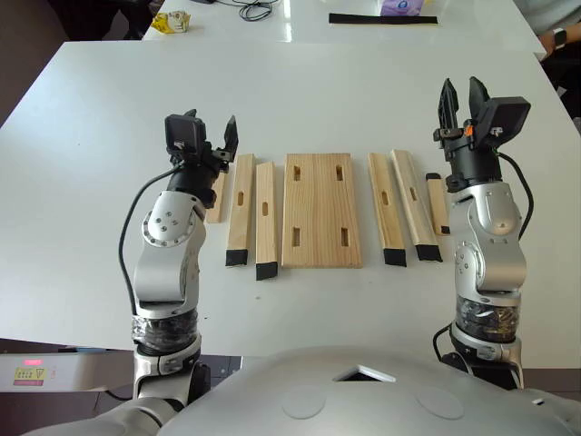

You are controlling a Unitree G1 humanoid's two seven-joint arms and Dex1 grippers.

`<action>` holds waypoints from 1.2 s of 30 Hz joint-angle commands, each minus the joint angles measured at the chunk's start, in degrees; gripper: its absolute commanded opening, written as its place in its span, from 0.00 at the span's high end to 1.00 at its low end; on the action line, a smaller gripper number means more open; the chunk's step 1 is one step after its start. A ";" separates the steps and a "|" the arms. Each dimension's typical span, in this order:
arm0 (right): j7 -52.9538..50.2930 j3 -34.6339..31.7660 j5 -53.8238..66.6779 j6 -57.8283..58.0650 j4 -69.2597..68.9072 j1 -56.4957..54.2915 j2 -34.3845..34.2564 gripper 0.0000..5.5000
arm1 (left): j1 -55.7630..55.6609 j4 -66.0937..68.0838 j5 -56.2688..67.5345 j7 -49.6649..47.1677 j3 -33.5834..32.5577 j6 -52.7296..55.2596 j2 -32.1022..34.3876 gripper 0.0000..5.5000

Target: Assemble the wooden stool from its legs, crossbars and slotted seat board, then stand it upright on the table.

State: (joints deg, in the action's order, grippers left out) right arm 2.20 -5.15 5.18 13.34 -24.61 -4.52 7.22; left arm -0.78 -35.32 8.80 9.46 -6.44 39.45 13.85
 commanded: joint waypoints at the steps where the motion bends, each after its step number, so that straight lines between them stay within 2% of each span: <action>1: -1.04 -0.68 -1.05 0.19 -1.78 2.39 -0.18 0.67 | -2.08 -4.50 2.61 1.62 -3.73 12.85 5.19 0.39; 6: -2.30 -0.78 -2.06 0.09 -3.46 4.61 -0.83 0.67 | -5.25 -7.14 6.09 5.87 -4.95 26.32 13.14 0.39; 10: -3.16 -0.04 -2.49 -0.01 -3.84 5.52 -1.59 0.67 | -10.03 -3.68 9.39 6.14 -6.10 42.34 11.44 0.39; 14: -3.22 0.32 -2.77 0.08 -3.98 5.71 -1.88 0.67 | -13.97 1.50 9.74 5.75 -7.43 50.47 10.84 0.39; 21: -3.34 0.02 -3.10 0.11 -4.74 6.95 -2.32 0.67 | -16.69 5.19 9.03 4.16 -8.61 52.99 12.59 0.39; 36: -2.75 0.43 -3.81 -0.13 -2.97 6.42 -2.37 0.67 | -16.03 11.09 8.83 1.97 -8.32 52.74 10.25 0.39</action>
State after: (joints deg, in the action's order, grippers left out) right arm -0.76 -4.69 1.39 13.33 -28.34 2.73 4.70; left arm -16.80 -24.76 18.49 12.30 -15.81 91.85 24.30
